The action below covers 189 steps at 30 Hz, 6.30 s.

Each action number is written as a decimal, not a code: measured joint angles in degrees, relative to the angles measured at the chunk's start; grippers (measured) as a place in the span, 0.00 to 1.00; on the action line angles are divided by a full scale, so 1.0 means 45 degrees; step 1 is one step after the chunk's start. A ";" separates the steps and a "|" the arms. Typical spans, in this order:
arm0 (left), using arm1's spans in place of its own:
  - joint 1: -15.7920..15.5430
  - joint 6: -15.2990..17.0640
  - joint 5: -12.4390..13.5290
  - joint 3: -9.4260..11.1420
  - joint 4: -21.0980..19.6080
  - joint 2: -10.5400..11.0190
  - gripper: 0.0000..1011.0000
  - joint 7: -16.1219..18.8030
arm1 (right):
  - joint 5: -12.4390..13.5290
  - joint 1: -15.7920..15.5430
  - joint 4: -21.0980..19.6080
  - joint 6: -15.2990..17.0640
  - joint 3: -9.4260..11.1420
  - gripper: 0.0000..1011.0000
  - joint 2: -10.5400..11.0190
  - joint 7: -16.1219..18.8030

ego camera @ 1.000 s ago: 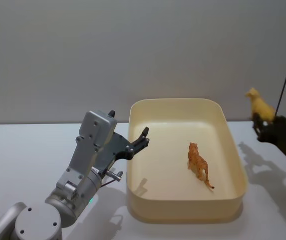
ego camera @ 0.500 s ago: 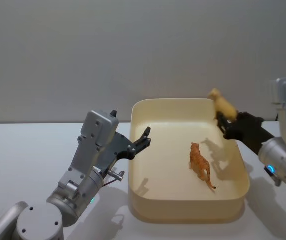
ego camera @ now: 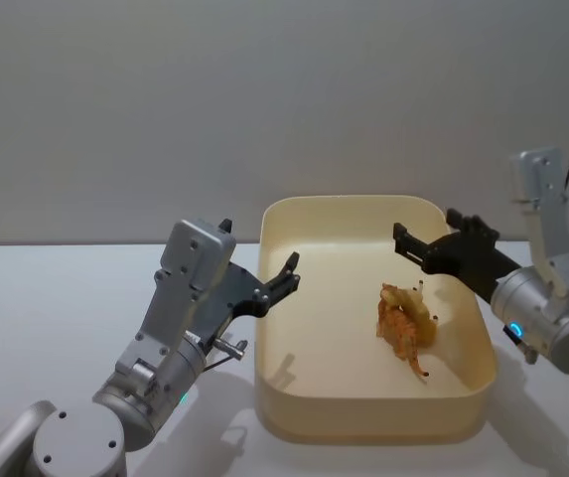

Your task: Pick up the toy alternately with two hands and place it into the central storage box.

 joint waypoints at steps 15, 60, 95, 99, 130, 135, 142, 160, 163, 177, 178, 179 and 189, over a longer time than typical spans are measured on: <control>0.0000 0.0000 0.0000 0.0000 0.0000 0.0001 0.99 0.0000 | 0.1140 -0.0845 -0.1252 -0.0308 0.0993 0.99 0.0892 -0.0861; -0.2023 0.2214 -0.1181 -0.0848 0.1802 -0.0855 0.99 -0.1016 | 0.2087 -0.1653 -0.2388 -0.0419 0.1811 0.99 0.1649 -0.1548; -0.3356 0.4908 -0.0740 -0.1193 0.4826 -0.1475 0.99 -0.0765 | 0.2109 -0.1673 -0.2417 -0.0416 0.1833 0.99 0.1669 -0.1562; -0.3414 0.4910 -0.0707 -0.1193 0.5157 -0.1513 0.99 -0.0912 | 0.2109 -0.1674 -0.2416 -0.0417 0.1833 0.99 0.1668 -0.1562; -0.3658 0.4684 -0.0663 -0.1245 0.6349 -0.1672 0.36 -0.1216 | 0.2109 -0.1673 -0.2415 -0.0418 0.1833 0.99 0.1668 -0.1562; -0.3561 0.4812 -0.0688 -0.1245 0.6125 -0.1673 0.33 -0.0890 | 0.2109 -0.1673 -0.2415 -0.0418 0.1833 0.99 0.1668 -0.1562; -0.3346 0.5149 -0.0812 -0.1260 0.5445 -0.1688 0.33 0.0050 | 0.2109 -0.1673 -0.2415 -0.0418 0.1833 0.99 0.1668 -0.1563; -0.3270 0.6148 -0.0098 -0.1151 0.3527 -0.1685 0.33 -0.0093 | 0.2109 -0.1673 -0.2415 -0.0418 0.1833 0.99 0.1668 -0.1563; -0.3328 0.6245 0.0085 -0.1107 0.3354 -0.1686 0.33 -0.0393 | 0.2109 -0.1672 -0.2415 -0.0418 0.1832 0.99 0.1668 -0.1563; -0.3902 0.6529 0.2122 -0.0680 0.2630 -0.1736 0.33 -0.2838 | 0.2109 -0.1673 -0.2415 -0.0417 0.1833 0.99 0.1668 -0.1563; -0.3987 0.6520 0.2462 -0.0615 0.2575 -0.1749 0.33 -0.3093 | 0.2109 -0.1672 -0.2415 -0.0417 0.1832 0.99 0.1668 -0.1563; -0.4024 0.6510 0.2610 -0.0587 0.2552 -0.1755 0.33 -0.3257 | 0.2108 -0.1673 -0.2415 -0.0418 0.1832 0.99 0.1668 -0.1563; -0.4477 0.6190 0.4611 -0.0176 0.2345 -0.1833 0.36 -0.4667 | 0.2109 -0.1673 -0.2415 -0.0418 0.1832 0.99 0.1668 -0.1563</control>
